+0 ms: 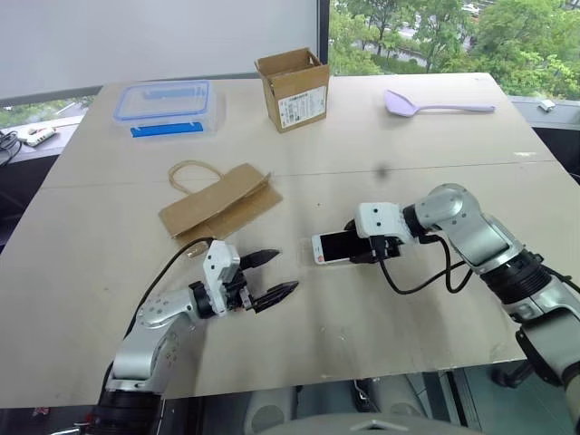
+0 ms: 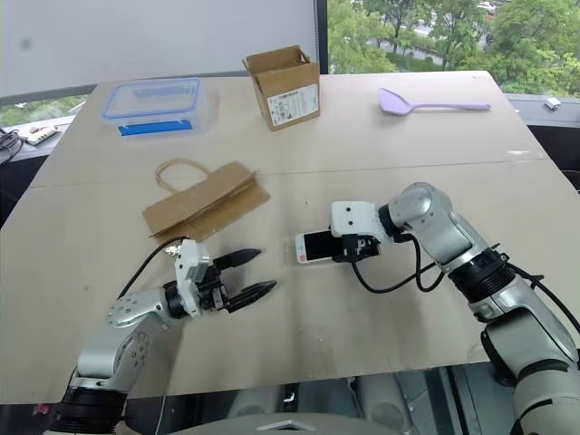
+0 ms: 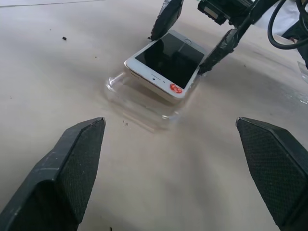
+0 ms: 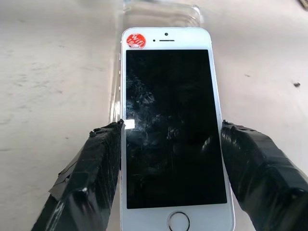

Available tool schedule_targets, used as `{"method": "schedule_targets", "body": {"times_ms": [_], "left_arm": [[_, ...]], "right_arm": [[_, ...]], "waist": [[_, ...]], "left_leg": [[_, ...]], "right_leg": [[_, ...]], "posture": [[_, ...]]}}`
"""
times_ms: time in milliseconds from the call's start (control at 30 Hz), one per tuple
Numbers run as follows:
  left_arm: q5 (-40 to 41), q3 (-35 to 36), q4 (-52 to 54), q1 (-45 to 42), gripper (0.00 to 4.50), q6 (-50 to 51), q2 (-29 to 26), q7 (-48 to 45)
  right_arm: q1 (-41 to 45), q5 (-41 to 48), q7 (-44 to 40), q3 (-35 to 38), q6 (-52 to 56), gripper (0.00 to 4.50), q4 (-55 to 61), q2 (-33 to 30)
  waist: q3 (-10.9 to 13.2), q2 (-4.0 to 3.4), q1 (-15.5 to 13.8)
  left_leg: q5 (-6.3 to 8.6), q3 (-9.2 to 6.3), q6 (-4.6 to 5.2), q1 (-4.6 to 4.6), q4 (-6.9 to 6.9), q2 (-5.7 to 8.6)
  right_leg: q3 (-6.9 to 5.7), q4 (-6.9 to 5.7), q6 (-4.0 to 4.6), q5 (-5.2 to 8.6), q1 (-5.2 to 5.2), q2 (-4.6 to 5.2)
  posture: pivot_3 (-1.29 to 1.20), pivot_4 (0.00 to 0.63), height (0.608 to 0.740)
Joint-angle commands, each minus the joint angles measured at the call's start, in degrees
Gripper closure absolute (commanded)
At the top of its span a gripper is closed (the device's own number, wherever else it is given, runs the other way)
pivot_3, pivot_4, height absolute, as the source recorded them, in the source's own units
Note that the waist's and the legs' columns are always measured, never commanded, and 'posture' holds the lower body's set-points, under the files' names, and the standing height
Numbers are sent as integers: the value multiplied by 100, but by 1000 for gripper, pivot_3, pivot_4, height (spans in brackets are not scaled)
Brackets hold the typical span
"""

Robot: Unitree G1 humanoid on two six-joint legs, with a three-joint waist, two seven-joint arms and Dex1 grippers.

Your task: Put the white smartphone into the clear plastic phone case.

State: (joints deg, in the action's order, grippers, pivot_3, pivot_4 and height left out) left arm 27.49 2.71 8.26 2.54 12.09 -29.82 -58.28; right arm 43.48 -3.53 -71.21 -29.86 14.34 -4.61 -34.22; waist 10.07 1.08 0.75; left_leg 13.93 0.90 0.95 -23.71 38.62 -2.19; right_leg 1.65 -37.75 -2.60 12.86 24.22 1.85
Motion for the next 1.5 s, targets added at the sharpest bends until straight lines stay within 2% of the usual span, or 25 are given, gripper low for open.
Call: {"method": "schedule_targets", "body": {"times_ms": [33, 267, 633, 867, 900, 933, 967, 1200, 1300, 1433, 1500], "left_arm": [[-31, 7, 83, 17, 0, -139, 4, 12], [-50, -93, 250, -19, 0, -35, 1, 116], [3, -190, 660, -235, 0, 452, -41, 383], [-17, -226, 712, -293, 0, 567, -49, 431], [-11, -233, 724, -310, 0, 593, -54, 442], [-1, -237, 738, -333, 0, 628, -60, 454], [9, -239, 747, -351, 0, 661, -66, 464], [43, -221, 818, -371, 0, 780, -168, 467], [-12, -196, 636, -277, 0, 601, -230, 311], [-38, -150, 408, -264, 0, 413, -318, 124], [-31, -137, 325, -285, 546, 362, -341, 69]], "right_arm": [[102, -197, -171, -135, -180, 1735, 88, 5], [113, -282, -379, -123, 66, 1735, 349, -19], [62, -375, -402, -50, 1114, 1735, 900, -81], [7, -191, -537, -44, 1486, 1735, 1215, -143], [-10, -142, -560, -31, 1546, 670, 1267, -147], [-28, -95, -575, -9, 1595, 591, 1331, -156], [-47, -64, -529, 34, 1645, 16, 1380, -144], [-70, 552, -200, 614, 2388, 16, 1869, -57], [-85, 828, 65, 815, 2795, 834, 1975, 154], [-272, 854, 588, 643, 2976, 2857, 1981, 535], [-394, 647, 860, 431, 2730, 3775, 1777, 627]], "waist": [[0, 0, -1], [0, 0, -3], [0, -1, -1], [0, -1, 1], [0, -1, 1], [0, -1, 1], [0, -1, 1], [1, 0, 1], [1, 0, 9], [1, 0, 11], [1, 0, 10]], "left_leg": [[0, 0, 0, 0, 0, 0], [0, 0, 0, 0, 0, 0], [0, -1, 0, -1, -1, 1], [0, -1, 0, -1, -2, 1], [0, -1, 0, -1, -2, 1], [0, -1, 0, -1, -2, 1], [0, -2, 0, -1, -2, 1], [0, -2, 0, -2, -2, 1], [0, -2, 0, -1, -3, 1], [0, -3, 0, 1, -11, 0], [0, -4, 0, 0, -12, 0]], "right_leg": [[0, 0, 0, 0, 0, 0], [0, 1, 0, 0, 0, 1], [0, 1, 0, 0, 0, 1], [0, 1, 0, 0, 1, 1], [0, 1, 0, 0, 1, 1], [0, 1, 0, 0, 1, 1], [-1, 1, 0, 0, 1, 1], [-1, 2, 0, 0, 2, 1], [0, 2, 0, 0, 2, 1], [-1, 1, 1, 1, 3, 0], [-2, 2, 1, 1, 4, 0]], "posture": [[0, 150, 740], [0, 150, 740], [0, 150, 740], [0, 150, 740], [0, 150, 740], [0, 150, 740], [0, 150, 740], [0, 150, 740], [0, 150, 740], [0, 150, 740], [0, 150, 740]]}}
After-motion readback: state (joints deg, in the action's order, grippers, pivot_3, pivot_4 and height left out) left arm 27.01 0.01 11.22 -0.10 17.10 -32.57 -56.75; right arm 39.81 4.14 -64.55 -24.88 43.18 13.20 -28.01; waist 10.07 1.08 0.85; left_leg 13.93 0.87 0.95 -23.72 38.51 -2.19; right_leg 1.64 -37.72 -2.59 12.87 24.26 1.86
